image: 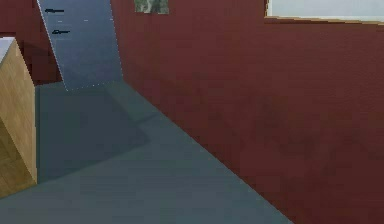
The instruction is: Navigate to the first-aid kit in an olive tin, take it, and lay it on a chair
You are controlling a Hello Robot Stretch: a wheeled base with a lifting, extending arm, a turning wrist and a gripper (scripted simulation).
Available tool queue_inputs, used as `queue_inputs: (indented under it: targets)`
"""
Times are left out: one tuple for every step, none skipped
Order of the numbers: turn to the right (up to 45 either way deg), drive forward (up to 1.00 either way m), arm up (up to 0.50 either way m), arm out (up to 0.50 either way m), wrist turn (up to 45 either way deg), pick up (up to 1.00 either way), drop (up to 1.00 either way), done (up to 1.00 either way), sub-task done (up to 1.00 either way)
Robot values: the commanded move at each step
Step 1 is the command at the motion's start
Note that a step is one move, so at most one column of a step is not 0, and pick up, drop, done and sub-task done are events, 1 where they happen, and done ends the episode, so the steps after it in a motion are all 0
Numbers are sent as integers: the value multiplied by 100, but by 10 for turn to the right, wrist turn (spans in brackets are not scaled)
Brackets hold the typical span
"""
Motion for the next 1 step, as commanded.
queue_inputs:
  targets:
    - [0, 0, 48, 0, 0, 0, 0, 0, 0]
